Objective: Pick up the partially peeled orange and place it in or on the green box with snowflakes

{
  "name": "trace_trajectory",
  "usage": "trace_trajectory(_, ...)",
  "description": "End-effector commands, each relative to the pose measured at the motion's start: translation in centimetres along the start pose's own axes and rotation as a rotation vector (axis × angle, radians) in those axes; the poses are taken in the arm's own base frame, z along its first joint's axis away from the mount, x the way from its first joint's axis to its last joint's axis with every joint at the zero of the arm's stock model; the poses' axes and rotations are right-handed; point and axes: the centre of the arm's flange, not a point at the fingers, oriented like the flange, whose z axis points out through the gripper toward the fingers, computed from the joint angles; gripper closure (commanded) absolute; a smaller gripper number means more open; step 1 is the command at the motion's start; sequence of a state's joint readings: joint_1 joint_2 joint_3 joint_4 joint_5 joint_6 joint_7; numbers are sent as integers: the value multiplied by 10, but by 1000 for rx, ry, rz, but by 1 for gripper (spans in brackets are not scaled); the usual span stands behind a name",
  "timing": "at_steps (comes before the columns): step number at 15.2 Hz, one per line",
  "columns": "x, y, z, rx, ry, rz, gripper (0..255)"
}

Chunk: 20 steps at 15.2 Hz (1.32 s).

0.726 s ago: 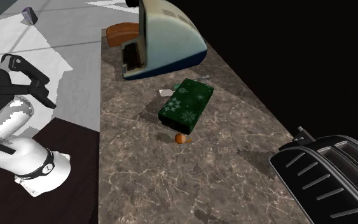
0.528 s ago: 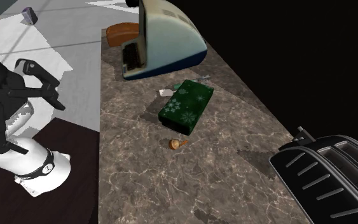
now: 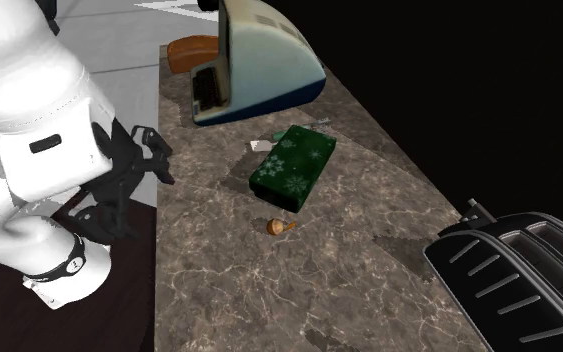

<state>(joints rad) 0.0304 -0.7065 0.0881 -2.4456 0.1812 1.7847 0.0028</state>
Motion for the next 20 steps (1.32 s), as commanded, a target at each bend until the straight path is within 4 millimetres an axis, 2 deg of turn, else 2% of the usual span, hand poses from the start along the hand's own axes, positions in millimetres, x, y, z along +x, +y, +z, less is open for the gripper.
trace_trajectory(1,9,-12,21,1,1,-7,0)
trace_trajectory(20,102,-132,221,3,-9,-73,0)
